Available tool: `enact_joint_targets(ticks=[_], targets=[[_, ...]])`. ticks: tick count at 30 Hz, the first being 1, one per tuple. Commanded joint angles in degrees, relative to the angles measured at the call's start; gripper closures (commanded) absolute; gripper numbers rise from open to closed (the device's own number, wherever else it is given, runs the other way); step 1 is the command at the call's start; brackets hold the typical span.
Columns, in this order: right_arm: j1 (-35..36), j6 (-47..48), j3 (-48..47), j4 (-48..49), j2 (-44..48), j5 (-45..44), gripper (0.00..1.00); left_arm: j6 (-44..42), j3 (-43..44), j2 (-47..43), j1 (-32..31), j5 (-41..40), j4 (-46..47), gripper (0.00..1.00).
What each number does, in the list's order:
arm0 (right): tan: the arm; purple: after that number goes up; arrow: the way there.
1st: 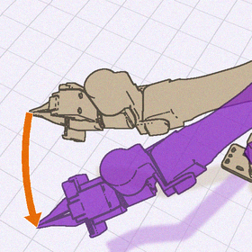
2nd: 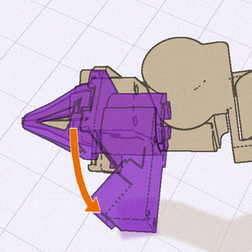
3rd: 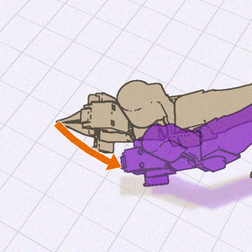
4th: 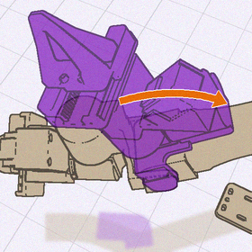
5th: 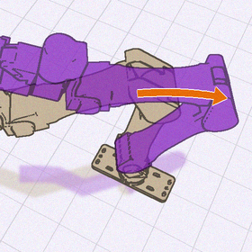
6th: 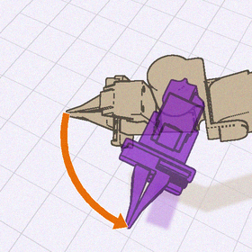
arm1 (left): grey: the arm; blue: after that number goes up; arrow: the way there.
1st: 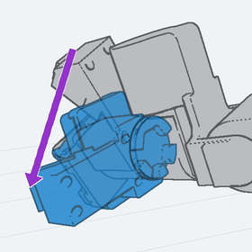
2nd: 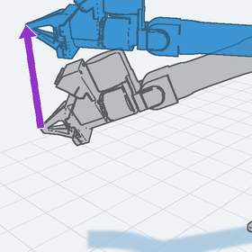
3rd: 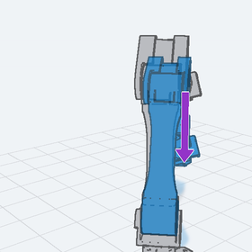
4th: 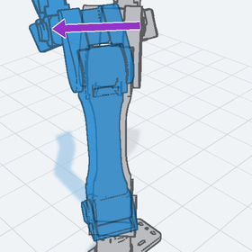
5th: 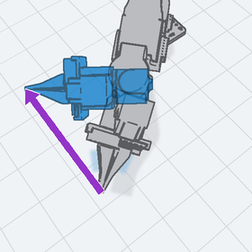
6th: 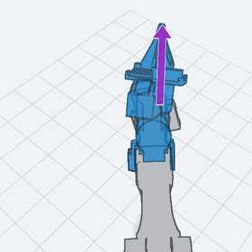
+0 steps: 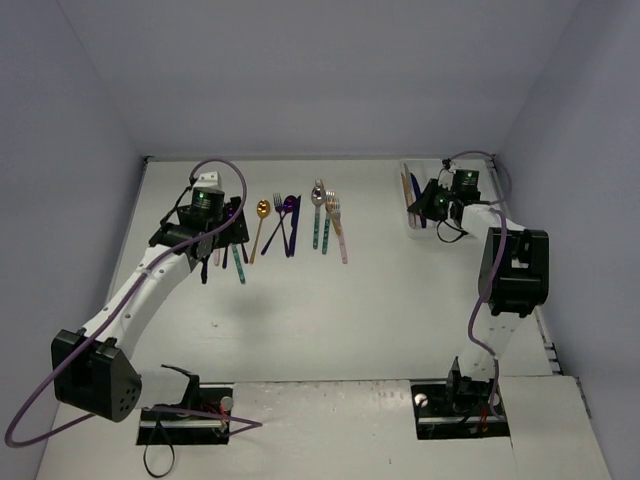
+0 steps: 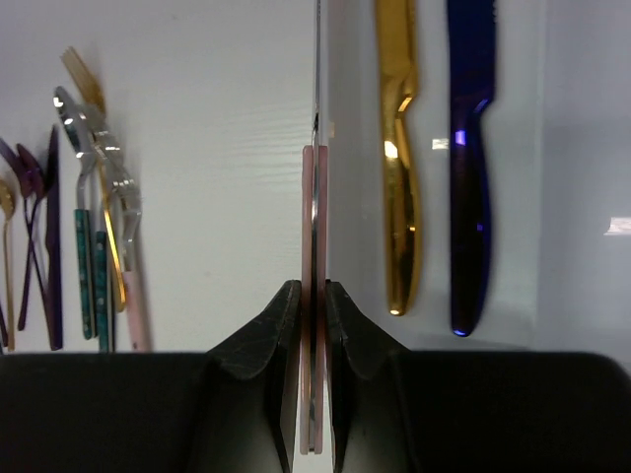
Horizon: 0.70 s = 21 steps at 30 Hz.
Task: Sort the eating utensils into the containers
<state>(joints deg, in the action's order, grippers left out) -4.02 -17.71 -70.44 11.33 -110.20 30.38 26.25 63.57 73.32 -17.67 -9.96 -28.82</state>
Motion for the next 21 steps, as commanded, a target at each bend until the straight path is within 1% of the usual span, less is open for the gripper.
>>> enact_joint_targets(ticks=[1,5,10,11,14,16,21], targets=[[-2.02,3.76,-5.09,0.49,-1.69,2.97,1.0,-3.5,-0.26,-2.38,1.23,1.19,1.13,0.17],[-3.09,4.35,-7.33,-0.33,-4.66,3.89,0.93,-3.49,-0.02,-1.96,1.32,2.48,1.22,0.16],[-3.1,5.13,-9.33,-1.97,-6.51,2.3,0.64,-3.31,-0.02,-1.6,1.32,3.1,1.21,0.16],[-3.1,5.28,-9.58,-2.22,-6.45,1.81,0.59,-3.24,-0.02,-1.46,1.46,3.17,1.22,0.16],[-3.1,5.93,-10.02,-3.49,-4.79,-0.84,0.52,-2.96,-0.02,-1.18,1.76,3.76,1.31,0.16],[-3.1,6.51,-10.15,-4.33,-2.53,-4.48,0.48,-2.79,0.06,-0.75,1.92,4.22,1.31,0.16],[-1.71,7.93,-8.17,-5.66,5.5,-11.55,0.43,-1.8,-0.05,-0.18,1.94,4.33,1.26,0.16]])
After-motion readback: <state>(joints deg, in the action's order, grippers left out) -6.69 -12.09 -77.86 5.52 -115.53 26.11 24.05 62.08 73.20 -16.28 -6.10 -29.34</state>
